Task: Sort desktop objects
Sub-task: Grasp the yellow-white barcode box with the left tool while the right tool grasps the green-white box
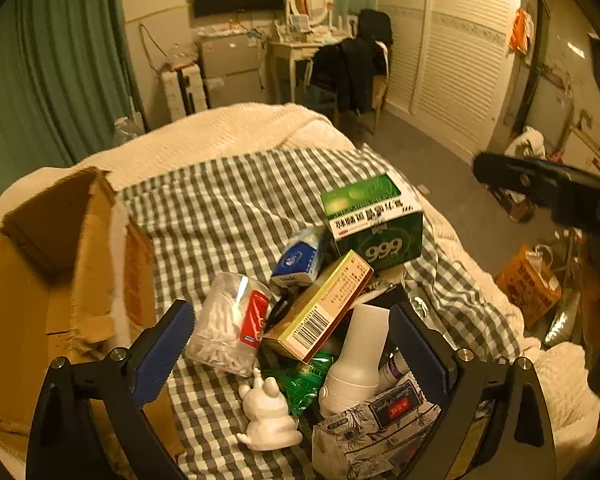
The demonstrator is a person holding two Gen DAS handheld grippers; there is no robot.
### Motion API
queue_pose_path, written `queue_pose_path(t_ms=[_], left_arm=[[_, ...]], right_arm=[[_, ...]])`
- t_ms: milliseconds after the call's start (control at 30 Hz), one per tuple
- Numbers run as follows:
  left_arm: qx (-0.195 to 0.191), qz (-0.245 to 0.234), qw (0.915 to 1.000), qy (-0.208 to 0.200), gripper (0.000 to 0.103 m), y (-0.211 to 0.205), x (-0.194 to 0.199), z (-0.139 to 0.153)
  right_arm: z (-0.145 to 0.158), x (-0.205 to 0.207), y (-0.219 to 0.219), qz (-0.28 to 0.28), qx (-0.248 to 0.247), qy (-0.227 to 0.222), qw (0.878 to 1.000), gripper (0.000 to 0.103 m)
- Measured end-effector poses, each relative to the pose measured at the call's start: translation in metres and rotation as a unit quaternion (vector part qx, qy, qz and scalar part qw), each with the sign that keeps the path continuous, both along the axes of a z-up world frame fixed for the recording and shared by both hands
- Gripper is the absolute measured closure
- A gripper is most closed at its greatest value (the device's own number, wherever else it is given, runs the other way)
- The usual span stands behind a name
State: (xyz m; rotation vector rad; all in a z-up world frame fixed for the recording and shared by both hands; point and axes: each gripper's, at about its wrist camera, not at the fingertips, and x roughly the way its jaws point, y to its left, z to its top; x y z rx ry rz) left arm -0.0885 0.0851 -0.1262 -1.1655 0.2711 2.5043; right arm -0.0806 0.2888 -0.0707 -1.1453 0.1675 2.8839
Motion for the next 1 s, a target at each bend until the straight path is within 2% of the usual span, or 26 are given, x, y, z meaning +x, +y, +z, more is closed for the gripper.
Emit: queue_pose_path(t_ms=[267, 567, 733, 833, 867, 967, 1000], left_arm=[[-0.038, -0.030, 0.9985, -0.026, 0.009, 0.013, -0.021, -0.027], [-0.055, -0.056, 0.9960, -0.042, 0.010, 0.031, -0.040, -0.050], [-0.059, -0.057, 0.9952, -0.054, 0.010, 0.032, -0.049, -0.058], [-0.087, -0.055, 0.9928, -0.060, 0.011, 0.033, -0.054, -0.071], [-0.095, -0.055, 0.9916, -0.067, 0.014, 0.033, -0.055, -0.077], [-0.104, -0.062, 0.9912, -0.053, 0.015, 0.034, -0.052, -0.087], [-0.101, -0.066, 0.9913, -0.052, 0.019, 0.034, -0.052, -0.088]], right_arm=[[-0.019, -0.026, 0.003, 0.005, -0.028, -0.014, 1.000, 0.000], [-0.029, -0.059, 0.003, 0.021, -0.052, -0.029, 0.998, 0.000], [-0.047, -0.079, -0.002, 0.035, -0.059, -0.055, 0.996, 0.000], [-0.061, -0.091, -0.012, 0.051, -0.059, -0.078, 0.994, 0.000], [-0.066, -0.094, -0.015, 0.055, -0.057, -0.085, 0.993, 0.000], [-0.076, -0.102, -0.027, 0.061, -0.052, -0.101, 0.992, 0.000], [-0.078, -0.104, -0.031, 0.063, -0.052, -0.104, 0.991, 0.000]])
